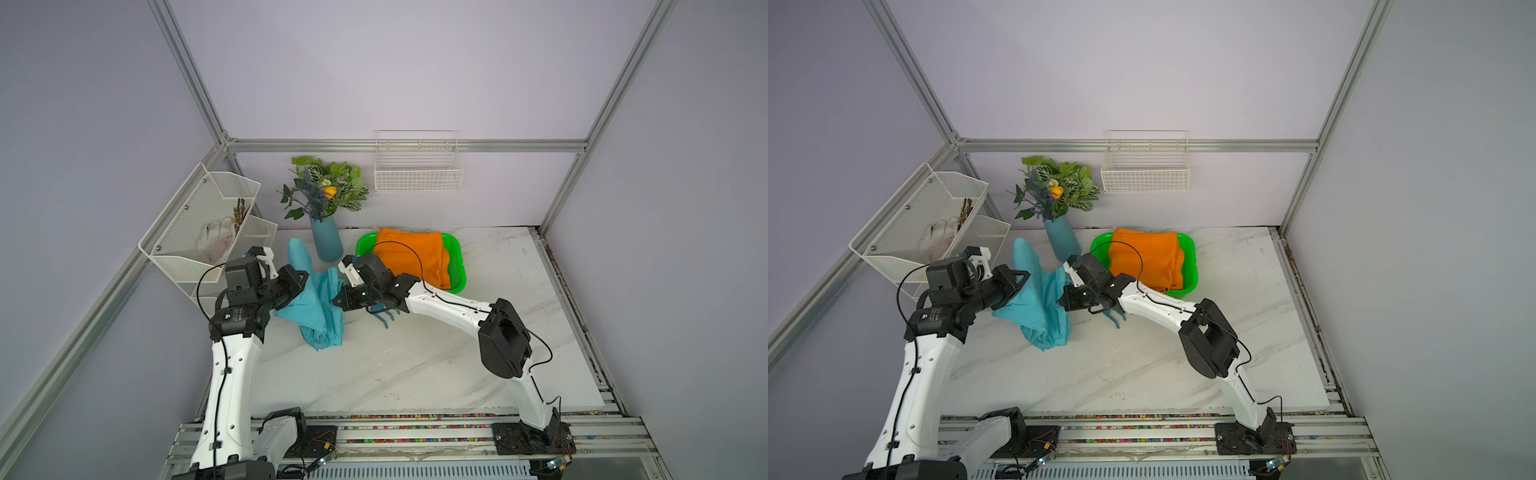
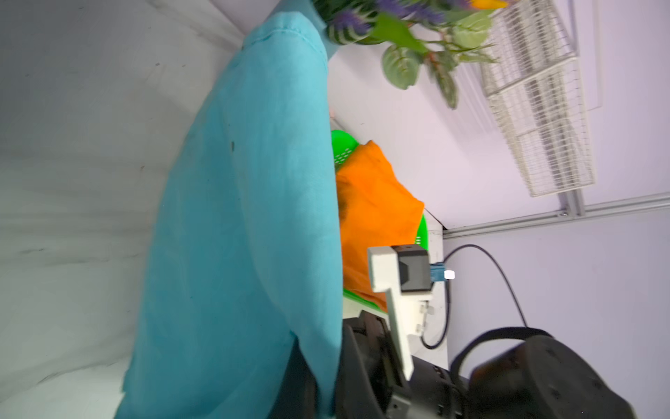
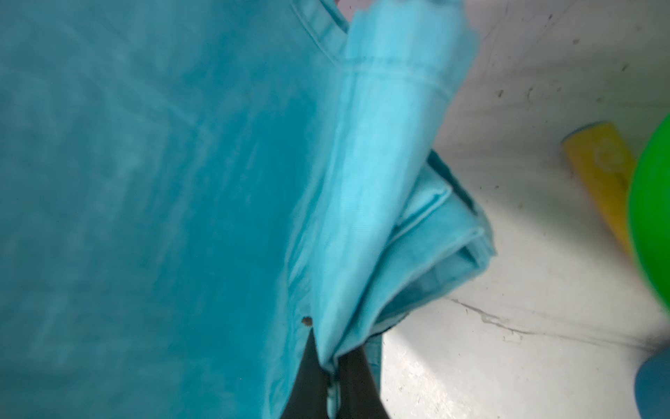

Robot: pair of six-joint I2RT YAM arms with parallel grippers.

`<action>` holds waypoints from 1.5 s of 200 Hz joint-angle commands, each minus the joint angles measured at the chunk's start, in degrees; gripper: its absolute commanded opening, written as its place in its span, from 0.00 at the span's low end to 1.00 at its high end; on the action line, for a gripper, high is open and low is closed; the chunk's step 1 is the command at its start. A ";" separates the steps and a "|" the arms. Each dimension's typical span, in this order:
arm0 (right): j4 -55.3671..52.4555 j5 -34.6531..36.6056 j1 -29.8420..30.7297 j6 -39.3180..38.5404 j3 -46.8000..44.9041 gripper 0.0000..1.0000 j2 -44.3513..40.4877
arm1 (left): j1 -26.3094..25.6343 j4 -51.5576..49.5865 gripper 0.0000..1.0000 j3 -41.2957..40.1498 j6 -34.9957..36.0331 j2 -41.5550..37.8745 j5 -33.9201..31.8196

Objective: Put the folded long pants in the basket
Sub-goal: Place the long pant in the basket.

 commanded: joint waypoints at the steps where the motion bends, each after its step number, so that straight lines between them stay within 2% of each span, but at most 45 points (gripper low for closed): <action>1: 0.55 -3.04 -0.69 -0.03 0.40 0.00 -2.11 | -5.22 7.43 0.00 9.42 -4.02 1.84 3.18; 35: 6.37 -5.80 -4.39 2.84 -6.46 0.00 -8.46 | -15.57 7.83 0.00 20.60 -4.92 8.17 0.05; 84: 9.97 -7.29 -13.51 3.06 -19.13 0.00 -21.79 | -29.36 11.51 0.00 33.13 -5.38 19.93 -2.74; 116: 8.78 -4.21 -19.60 0.20 -27.26 0.00 -30.84 | -35.41 14.25 0.00 42.77 -5.68 31.87 -3.02; 154: 5.97 -0.18 -28.55 -2.68 -33.52 0.00 -38.82 | -39.24 18.29 0.00 53.27 -7.78 44.58 -1.20; 191: 1.38 1.16 -37.08 -6.40 -35.10 0.00 -41.29 | -39.60 30.53 0.00 50.94 -13.80 49.84 -0.22; 231: -0.49 0.90 -43.55 -8.65 -34.90 0.00 -40.46 | -40.57 37.27 0.00 50.52 -14.78 54.47 0.43; 255: 0.17 -0.23 -43.86 -9.04 -33.60 0.00 -37.34 | -39.00 41.78 0.00 41.79 -13.91 52.99 -0.36; 300: 4.01 -3.90 -43.84 -6.87 -31.58 0.00 -29.37 | -31.98 46.39 0.00 23.04 -13.70 48.02 -0.72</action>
